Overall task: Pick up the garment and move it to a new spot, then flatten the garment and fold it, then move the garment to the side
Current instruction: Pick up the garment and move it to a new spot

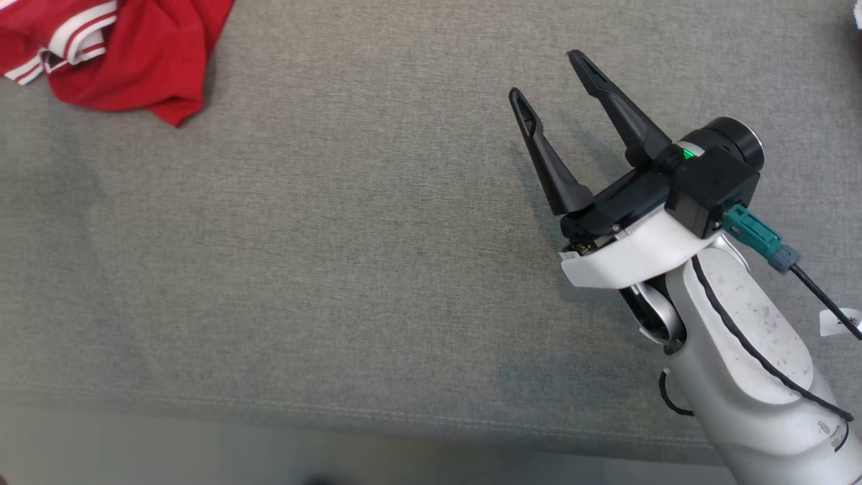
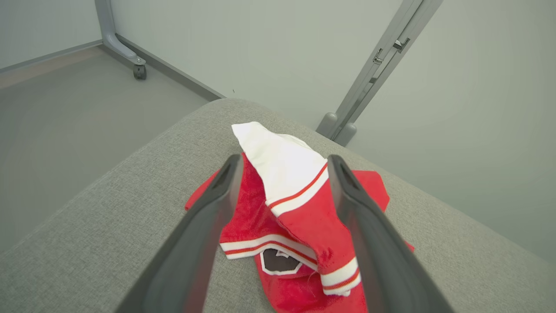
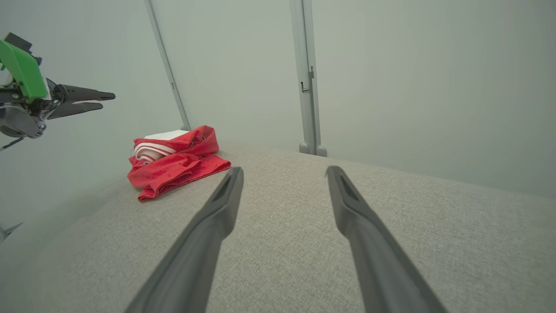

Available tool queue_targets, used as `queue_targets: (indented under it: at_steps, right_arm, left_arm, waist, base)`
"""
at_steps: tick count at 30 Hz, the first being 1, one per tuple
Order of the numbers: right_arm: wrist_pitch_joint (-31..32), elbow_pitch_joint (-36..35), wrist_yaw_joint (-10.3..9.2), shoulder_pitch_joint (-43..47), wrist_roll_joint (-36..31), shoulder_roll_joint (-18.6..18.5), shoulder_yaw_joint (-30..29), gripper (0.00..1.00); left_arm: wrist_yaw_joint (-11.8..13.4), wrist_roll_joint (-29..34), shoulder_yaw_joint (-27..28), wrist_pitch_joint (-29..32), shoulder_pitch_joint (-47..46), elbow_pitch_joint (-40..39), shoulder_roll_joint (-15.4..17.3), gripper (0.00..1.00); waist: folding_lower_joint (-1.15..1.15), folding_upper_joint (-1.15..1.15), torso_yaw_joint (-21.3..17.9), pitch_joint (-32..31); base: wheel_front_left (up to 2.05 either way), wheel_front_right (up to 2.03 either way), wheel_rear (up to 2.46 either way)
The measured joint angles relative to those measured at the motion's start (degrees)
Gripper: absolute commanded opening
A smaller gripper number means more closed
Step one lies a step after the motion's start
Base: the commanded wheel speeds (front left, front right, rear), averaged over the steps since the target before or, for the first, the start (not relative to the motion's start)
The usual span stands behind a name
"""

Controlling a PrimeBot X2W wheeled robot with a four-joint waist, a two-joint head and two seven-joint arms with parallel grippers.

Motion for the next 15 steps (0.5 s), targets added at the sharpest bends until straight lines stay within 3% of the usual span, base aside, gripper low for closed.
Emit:
queue_targets:
  at_steps: [3,15]
  right_arm:
    - [0.0,0.0,0.01,-1.6,-0.1,0.2,0.3,1.00]
    - [-0.2,0.0,0.44,-4.9,-0.4,1.0,0.9,1.00]
  left_arm:
    - [0.0,0.0,0.3,2.1,-1.0,2.7,1.9,1.00]
    - [1.3,0.0,-0.9,10.5,-4.8,12.1,3.6,1.00]
  waist:
    - [0.00,0.00,-1.7,1.2]
    - [0.00,0.00,-8.5,5.5]
  base:
    - [0.00,0.00,0.00]
    - [0.00,0.00,0.00]
